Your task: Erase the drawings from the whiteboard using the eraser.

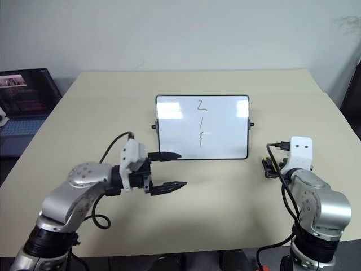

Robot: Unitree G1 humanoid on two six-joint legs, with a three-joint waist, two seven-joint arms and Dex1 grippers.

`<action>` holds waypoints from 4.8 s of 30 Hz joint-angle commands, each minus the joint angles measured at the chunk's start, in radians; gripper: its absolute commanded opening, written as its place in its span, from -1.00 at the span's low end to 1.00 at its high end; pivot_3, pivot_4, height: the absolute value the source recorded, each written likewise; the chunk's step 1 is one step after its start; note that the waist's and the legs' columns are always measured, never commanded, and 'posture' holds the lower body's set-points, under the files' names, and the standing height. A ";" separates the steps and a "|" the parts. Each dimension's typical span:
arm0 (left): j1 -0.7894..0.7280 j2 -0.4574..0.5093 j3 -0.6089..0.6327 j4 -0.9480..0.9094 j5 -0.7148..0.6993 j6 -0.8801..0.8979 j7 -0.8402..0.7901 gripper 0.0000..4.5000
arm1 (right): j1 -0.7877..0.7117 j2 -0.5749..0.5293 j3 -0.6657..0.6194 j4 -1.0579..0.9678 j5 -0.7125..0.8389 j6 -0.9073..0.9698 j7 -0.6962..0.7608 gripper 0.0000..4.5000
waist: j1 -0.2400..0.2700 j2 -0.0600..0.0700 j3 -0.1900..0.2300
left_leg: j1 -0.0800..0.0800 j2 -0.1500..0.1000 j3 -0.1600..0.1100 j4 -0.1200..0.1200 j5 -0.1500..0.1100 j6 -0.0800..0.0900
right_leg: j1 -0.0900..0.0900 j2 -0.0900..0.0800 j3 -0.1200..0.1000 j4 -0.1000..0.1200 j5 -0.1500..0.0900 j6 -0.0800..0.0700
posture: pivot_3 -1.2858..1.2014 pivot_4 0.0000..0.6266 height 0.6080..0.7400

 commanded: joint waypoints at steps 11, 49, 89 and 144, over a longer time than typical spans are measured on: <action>0.010 -0.006 -0.004 0.014 0.038 -0.076 -0.015 1.00 | -0.032 -0.002 0.042 0.034 0.000 -0.031 0.035 0.99 | 0.000 0.000 0.000 | 0.000 0.000 0.000 0.000 0.000 0.001 | 0.000 0.000 0.000 0.000 0.000 0.000 | 0.03 -0.52 1.00; 0.010 0.004 0.018 0.005 0.048 -0.094 0.014 1.00 | 0.004 0.008 0.053 0.167 -0.041 -0.180 0.025 0.83 | -0.001 0.000 0.000 | 0.000 0.000 0.000 0.000 0.000 0.001 | 0.000 0.000 0.000 0.000 0.000 0.000 | 0.03 -0.52 1.00; -0.015 -0.115 0.060 0.070 0.249 -0.138 0.382 1.00 | -0.193 -0.083 0.335 0.280 -0.126 -0.730 0.120 -0.49 | -0.003 0.000 0.000 | -0.002 0.000 0.001 0.001 0.001 -0.002 | -0.003 0.000 0.000 0.001 0.000 0.001 | 0.03 -0.52 1.00; -0.049 -0.299 0.032 0.134 0.354 -0.175 0.518 1.00 | -0.630 0.115 0.545 1.098 -0.348 -1.265 0.247 -0.49 | -0.029 -0.001 -0.001 | -0.013 -0.001 0.006 0.005 0.002 -0.003 | -0.021 -0.001 0.003 0.015 0.001 0.000 | 0.03 -0.52 1.00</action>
